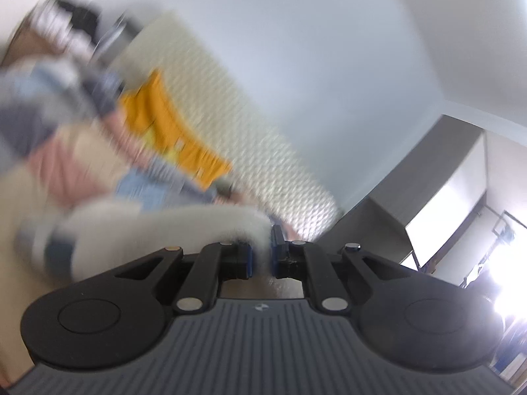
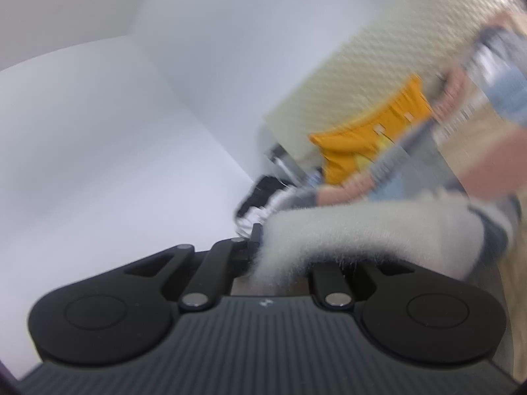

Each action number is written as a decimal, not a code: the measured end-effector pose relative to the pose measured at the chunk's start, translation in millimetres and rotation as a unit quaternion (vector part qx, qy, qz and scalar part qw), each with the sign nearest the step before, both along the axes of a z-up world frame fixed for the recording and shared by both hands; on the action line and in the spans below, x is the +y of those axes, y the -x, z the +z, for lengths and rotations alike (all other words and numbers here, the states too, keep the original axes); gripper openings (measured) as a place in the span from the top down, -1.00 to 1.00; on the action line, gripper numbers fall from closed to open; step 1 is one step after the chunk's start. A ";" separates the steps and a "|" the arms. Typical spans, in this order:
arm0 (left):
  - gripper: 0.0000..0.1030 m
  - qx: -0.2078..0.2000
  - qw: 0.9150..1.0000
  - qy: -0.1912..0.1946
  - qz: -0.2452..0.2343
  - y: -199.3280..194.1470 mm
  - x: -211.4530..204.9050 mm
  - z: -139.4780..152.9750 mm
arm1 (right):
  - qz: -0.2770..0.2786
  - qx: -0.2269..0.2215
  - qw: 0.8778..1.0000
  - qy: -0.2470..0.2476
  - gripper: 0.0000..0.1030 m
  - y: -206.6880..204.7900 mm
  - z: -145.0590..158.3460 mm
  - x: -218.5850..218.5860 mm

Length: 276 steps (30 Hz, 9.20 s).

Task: Fold large clothes

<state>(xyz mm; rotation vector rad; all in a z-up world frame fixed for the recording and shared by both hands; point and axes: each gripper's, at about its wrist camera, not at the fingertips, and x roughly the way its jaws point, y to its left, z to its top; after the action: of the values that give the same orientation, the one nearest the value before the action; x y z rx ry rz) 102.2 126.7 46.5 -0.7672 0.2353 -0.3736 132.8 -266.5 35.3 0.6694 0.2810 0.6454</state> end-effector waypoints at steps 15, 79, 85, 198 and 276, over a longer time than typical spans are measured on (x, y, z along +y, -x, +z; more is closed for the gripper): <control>0.76 -0.133 0.989 -0.064 0.002 36.8 -21.2 253.1 | -0.046 -0.112 0.992 0.046 0.76 46.3 208.4 -8.8; -0.41 0.173 0.969 -0.168 -0.057 -292.3 -38.8 -139.4 | -0.096 0.102 0.970 0.201 -0.44 -208.2 -118.4 15.0; -0.41 0.175 0.968 -0.176 -0.040 -200.1 -37.3 -119.3 | -0.096 0.073 0.967 0.224 -0.44 -126.3 -97.7 16.0; 0.85 0.326 0.918 -0.203 0.098 -163.4 247.9 -230.5 | -0.100 0.138 0.928 0.332 -0.50 -83.3 -206.6 70.0; -0.01 0.303 0.878 -0.366 -0.051 -172.6 -130.2 -235.8 | -0.175 0.247 0.921 0.245 -0.32 -73.4 -222.4 -13.1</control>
<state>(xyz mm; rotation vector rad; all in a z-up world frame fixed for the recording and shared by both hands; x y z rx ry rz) 274.8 -3.6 -189.3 -0.0922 0.9544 -0.1044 206.2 -279.6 -187.1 0.3701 0.7476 0.0383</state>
